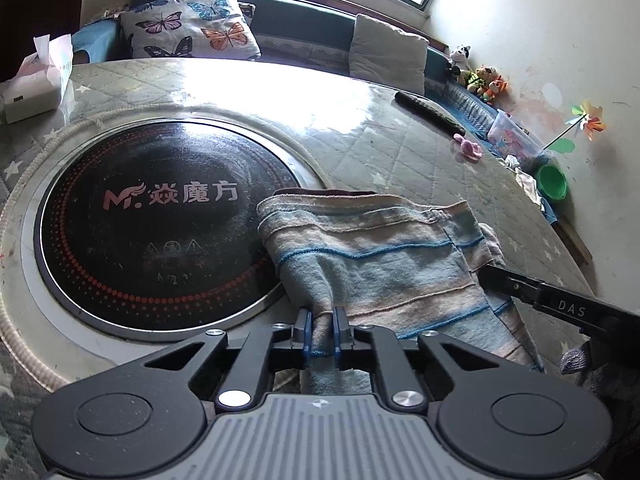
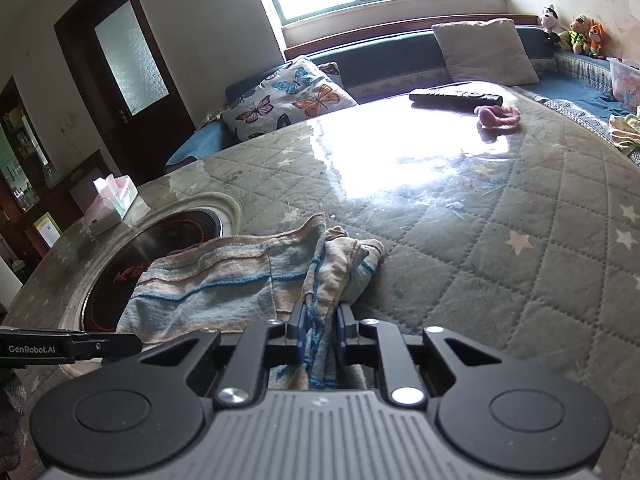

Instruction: Fold clothes

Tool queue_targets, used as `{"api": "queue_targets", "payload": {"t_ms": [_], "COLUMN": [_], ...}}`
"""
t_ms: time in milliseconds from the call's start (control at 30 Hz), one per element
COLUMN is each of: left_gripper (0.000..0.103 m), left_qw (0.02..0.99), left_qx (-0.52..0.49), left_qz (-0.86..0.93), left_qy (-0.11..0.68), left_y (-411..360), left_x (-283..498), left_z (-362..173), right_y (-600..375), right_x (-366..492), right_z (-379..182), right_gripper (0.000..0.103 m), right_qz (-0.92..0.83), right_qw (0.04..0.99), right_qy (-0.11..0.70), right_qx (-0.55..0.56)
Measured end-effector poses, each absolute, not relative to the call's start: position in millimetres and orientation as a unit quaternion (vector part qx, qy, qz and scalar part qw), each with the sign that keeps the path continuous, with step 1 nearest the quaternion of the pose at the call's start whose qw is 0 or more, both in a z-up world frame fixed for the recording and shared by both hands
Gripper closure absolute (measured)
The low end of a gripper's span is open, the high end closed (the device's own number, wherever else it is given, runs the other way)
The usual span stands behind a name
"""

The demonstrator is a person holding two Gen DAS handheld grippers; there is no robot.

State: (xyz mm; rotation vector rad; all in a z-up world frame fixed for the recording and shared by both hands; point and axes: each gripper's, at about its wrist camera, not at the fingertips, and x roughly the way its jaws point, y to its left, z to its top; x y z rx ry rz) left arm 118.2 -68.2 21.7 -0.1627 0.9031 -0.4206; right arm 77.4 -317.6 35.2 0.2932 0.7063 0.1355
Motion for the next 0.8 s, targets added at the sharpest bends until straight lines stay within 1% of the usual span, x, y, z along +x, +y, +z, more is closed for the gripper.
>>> {"api": "queue_targets", "payload": {"t_ms": [433, 800], "left_gripper": [0.094, 0.094], "left_qw": [0.885, 0.89], "left_qx": [-0.04, -0.017], "left_qz": [-0.229, -0.239], "left_qy": [0.404, 0.388], "left_y": [-110, -163], "left_x": [115, 138], "left_z": [57, 83], "right_y": [-331, -362], "right_x": [59, 61], "right_z": [73, 103], "right_gripper": [0.09, 0.091], "right_qz": [0.055, 0.021], "right_qw": [0.942, 0.954], "right_qy": [0.304, 0.273], "right_qx": [0.134, 0.12]}}
